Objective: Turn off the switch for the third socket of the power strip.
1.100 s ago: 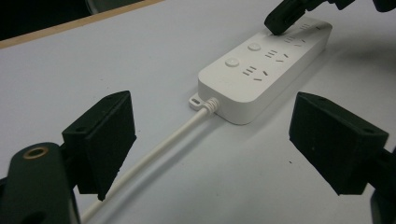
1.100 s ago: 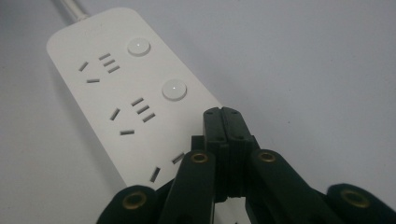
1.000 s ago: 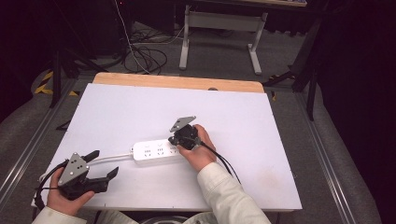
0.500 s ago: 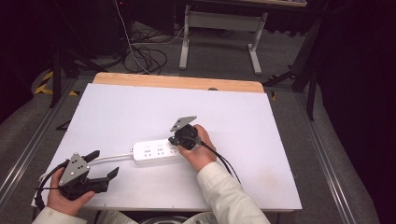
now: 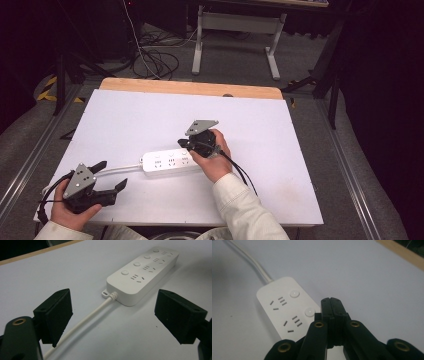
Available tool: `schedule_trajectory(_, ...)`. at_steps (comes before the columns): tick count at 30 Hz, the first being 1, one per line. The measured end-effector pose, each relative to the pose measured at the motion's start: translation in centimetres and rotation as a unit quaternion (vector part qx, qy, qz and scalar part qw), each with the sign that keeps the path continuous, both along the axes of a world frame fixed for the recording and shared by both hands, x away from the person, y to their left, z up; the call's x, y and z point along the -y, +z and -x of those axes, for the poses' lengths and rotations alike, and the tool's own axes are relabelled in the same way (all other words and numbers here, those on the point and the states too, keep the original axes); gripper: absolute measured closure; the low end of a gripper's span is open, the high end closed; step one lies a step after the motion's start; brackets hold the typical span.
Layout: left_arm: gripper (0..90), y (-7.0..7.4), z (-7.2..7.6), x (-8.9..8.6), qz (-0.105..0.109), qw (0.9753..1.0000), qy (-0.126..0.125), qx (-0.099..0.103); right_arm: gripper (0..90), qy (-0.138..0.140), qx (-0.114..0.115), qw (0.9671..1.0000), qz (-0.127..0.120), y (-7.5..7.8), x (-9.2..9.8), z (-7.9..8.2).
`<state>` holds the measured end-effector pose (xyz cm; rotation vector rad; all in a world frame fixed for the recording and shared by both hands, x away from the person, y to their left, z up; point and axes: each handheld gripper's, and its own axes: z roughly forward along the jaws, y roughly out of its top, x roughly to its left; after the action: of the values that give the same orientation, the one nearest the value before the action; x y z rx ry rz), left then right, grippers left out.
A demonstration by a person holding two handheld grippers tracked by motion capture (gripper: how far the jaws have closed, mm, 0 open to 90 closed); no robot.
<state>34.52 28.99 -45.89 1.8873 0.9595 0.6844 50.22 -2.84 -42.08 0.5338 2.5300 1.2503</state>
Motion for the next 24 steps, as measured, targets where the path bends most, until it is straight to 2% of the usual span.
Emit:
schedule_trajectory(3, 15.4, 0.1, 0.1, 0.0, 0.001, 1.0000, -0.001, 0.001, 90.0, 0.003, 0.008, 1.0000, 0.004, 0.6, -0.1, 0.3)
schedule_trajectory(10, 15.4, 0.0, 0.0, 0.1, 0.001, 1.0000, -0.001, 0.001, 90.0, 0.008, 0.013, 0.9998, 0.012, 0.7, -0.1, 0.5)
schedule_trajectory(15, 15.4, 0.0, -0.1, 0.1, 0.000, 1.0000, -0.002, 0.000, 90.0, 0.008, 0.026, 0.9996, -0.001, 1.5, 0.3, 0.7)
schedule_trajectory(19, 15.4, 0.0, 0.0, 0.1, 0.003, 1.0000, -0.001, 0.000, 90.0, 0.013, 0.031, 0.9994, -0.002, 1.7, 0.3, 0.9)
schedule_trajectory(20, 15.4, 0.0, 0.0, 0.1, 0.003, 1.0000, -0.001, 0.000, 88.4, 0.018, 0.031, 0.9993, -0.004, 1.7, 0.3, 1.0)
schedule_trajectory(24, 15.4, 0.1, -0.1, 0.1, 0.001, 1.0000, -0.001, 0.001, 56.4, 0.012, 0.054, 0.9984, -0.011, 2.0, 0.2, 1.3)
